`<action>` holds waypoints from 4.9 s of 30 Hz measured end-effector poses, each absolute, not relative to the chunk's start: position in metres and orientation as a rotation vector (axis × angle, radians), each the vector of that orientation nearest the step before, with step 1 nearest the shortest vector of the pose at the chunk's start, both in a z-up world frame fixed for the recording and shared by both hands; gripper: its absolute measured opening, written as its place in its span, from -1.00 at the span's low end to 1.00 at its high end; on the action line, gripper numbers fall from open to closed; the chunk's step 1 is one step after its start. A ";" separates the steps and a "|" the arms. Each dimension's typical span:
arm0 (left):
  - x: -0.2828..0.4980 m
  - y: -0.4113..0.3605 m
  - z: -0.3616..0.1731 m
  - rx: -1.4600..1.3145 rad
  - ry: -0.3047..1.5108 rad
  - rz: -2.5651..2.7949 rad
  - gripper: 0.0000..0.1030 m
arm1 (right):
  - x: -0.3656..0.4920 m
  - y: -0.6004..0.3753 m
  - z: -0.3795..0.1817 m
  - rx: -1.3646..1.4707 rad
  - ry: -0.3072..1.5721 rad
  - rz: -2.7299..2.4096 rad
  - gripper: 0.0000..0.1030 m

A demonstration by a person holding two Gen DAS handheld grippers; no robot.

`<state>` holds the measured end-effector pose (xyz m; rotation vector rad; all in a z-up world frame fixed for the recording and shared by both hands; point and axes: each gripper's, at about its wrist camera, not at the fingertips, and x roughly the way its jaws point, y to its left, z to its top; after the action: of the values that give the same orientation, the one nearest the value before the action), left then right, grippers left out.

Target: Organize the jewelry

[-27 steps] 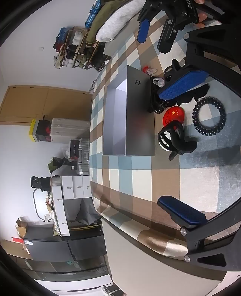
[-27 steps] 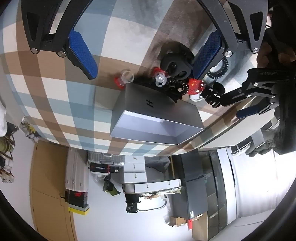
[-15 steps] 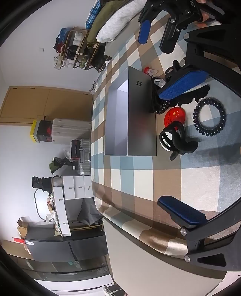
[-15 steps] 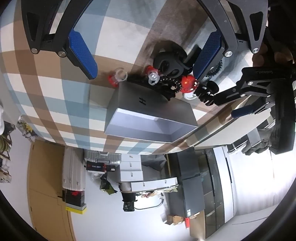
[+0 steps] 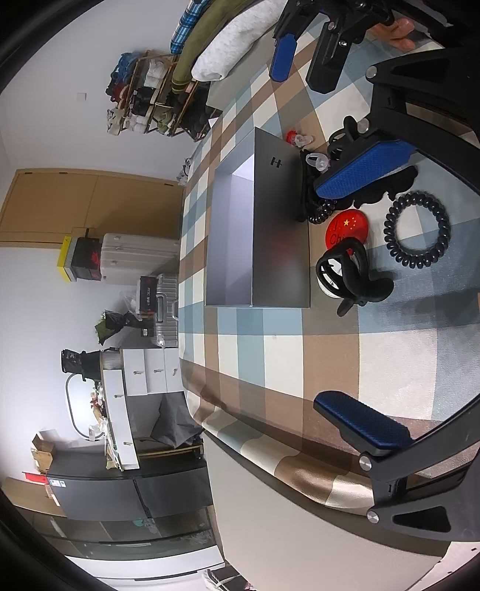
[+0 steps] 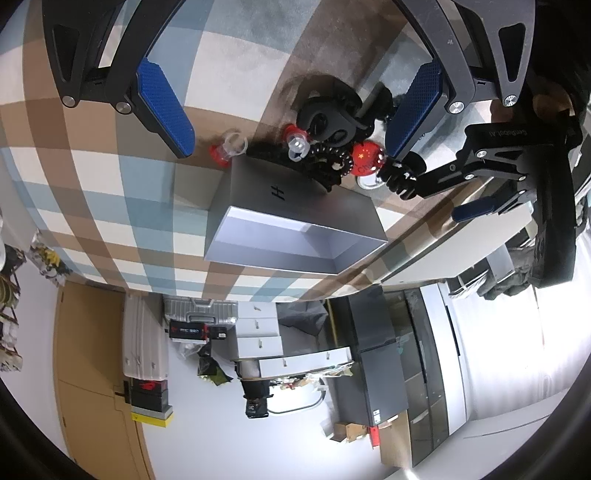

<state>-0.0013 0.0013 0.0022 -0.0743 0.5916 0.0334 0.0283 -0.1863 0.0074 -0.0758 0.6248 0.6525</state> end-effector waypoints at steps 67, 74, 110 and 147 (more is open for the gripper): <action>0.006 0.009 -0.006 -0.058 0.674 0.056 0.97 | 0.043 -0.164 -0.023 -0.046 0.893 0.716 0.70; 0.007 0.010 -0.007 -0.064 0.690 0.060 0.97 | 0.046 -0.154 -0.035 -0.048 0.939 0.722 0.48; 0.024 -0.001 -0.015 -0.081 0.803 -0.080 -0.06 | 0.040 -0.179 -0.007 0.023 0.828 0.742 -0.13; 0.057 -0.004 0.039 -0.075 0.607 -0.065 -0.06 | 0.095 -0.179 0.041 0.174 0.725 0.659 -0.13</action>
<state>0.0570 -0.0045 0.0386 -0.0755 0.6073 -0.0654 0.0953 -0.1794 0.0406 0.1739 0.7255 0.6593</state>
